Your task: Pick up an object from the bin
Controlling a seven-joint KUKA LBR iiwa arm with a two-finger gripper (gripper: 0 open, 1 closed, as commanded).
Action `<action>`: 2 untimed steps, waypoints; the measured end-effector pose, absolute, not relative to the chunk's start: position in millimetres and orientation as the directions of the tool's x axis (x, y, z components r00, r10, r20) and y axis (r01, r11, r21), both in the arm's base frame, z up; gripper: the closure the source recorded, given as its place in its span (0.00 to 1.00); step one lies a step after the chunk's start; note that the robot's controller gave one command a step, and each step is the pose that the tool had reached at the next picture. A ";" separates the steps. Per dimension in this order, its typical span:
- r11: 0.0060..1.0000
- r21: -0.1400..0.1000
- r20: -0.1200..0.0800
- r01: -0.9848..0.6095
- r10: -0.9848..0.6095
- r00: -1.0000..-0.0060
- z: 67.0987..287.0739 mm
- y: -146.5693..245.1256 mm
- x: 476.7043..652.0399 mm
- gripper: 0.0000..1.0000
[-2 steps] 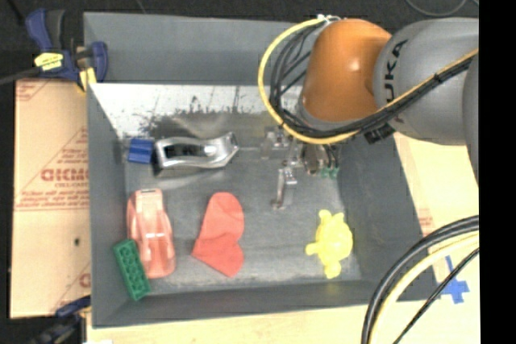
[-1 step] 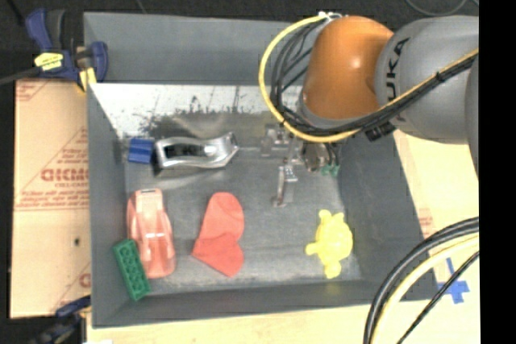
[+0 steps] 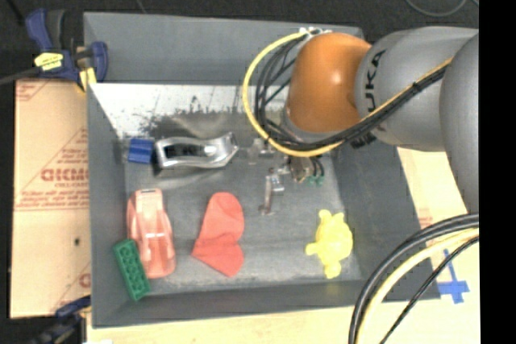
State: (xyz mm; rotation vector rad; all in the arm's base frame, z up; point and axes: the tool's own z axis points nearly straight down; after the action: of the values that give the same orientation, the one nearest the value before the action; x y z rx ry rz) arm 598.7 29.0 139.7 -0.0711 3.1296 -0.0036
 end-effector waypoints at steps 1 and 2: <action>0.989 -0.002 -0.008 -0.145 -0.145 -0.989 82.9 90.0 588.1 0.00; 0.982 -0.001 0.001 -0.190 -0.190 -0.982 64.6 117.8 582.1 0.00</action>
Offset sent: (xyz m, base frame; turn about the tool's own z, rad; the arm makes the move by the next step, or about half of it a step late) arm -0.0232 0.0350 -0.0567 -0.2531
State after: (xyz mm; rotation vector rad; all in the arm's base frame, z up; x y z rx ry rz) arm 582.1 117.8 64.6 -0.3001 3.1285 -0.0010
